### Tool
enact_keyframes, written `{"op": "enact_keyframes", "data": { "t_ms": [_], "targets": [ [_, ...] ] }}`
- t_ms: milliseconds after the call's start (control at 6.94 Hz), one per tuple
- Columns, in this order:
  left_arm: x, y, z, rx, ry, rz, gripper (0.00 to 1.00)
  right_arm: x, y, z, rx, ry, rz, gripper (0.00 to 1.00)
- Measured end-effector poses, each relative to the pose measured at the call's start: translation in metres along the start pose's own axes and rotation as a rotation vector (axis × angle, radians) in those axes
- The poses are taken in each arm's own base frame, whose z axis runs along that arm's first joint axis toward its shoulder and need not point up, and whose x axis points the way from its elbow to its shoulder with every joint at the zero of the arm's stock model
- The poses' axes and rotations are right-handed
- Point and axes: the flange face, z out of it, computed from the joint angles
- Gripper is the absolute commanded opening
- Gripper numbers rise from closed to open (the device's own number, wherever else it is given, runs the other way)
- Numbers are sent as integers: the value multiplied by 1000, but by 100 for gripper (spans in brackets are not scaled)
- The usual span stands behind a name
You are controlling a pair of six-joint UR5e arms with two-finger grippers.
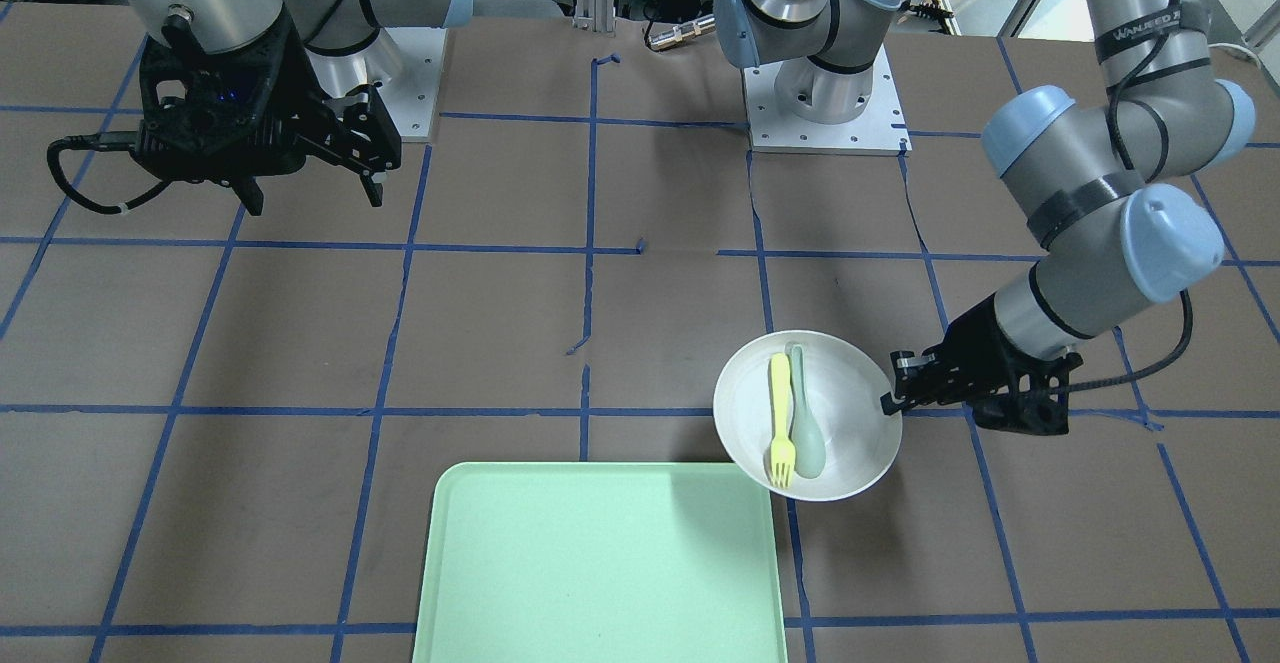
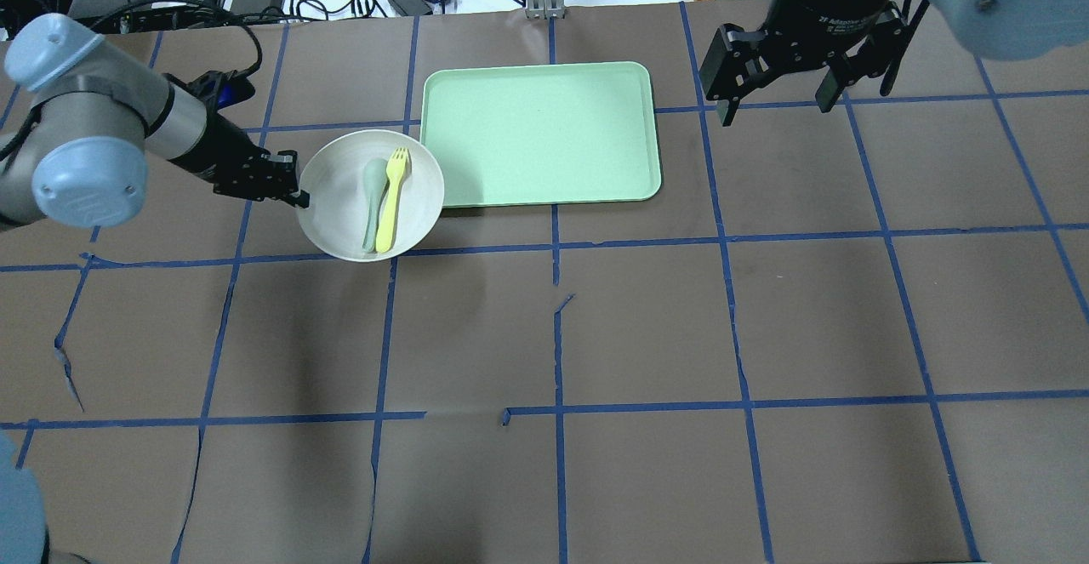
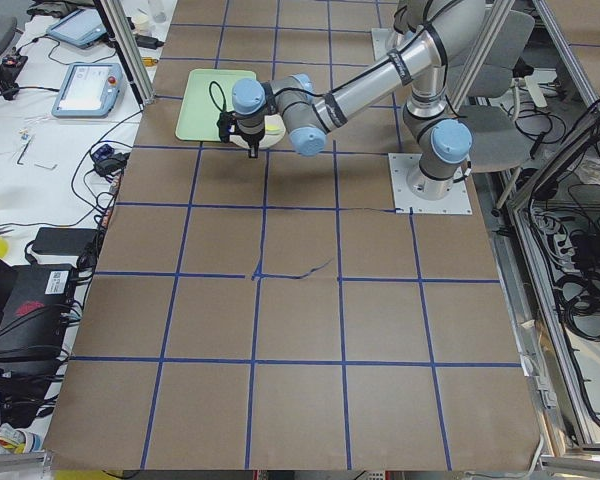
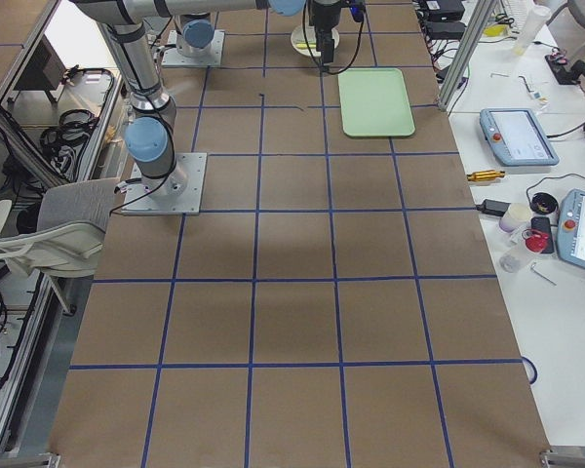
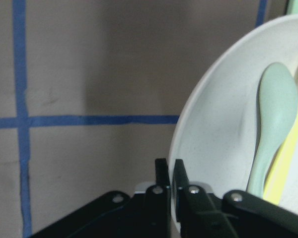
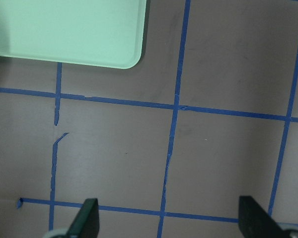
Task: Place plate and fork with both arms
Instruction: 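Carry the plate with the left gripper onto the green tray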
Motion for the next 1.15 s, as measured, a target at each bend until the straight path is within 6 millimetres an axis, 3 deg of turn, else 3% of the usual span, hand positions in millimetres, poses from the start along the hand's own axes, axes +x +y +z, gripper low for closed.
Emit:
{"op": "enact_keyframes", "data": {
  "t_ms": [288,432,720,864,1008,1153],
  "targets": [
    [70,-72,38,-5,18,8,0,0,0,1,-1,-2,0,100],
    [104,-96,61,-11,19,2,0,0,0,1,-1,-3,0,100],
    [148,-121,108,-32,11,8,0,0,0,1,-1,-4,0,100],
    [152,-125,129,-50,-1,12,9,0,0,1,-1,-4,0,100],
    [151,-126,142,-63,-9,12,99,0,0,1,-1,-3,0,100],
    [150,-127,146,-59,-15,16,100,0,0,1,-1,-3,0,100]
  ]
}}
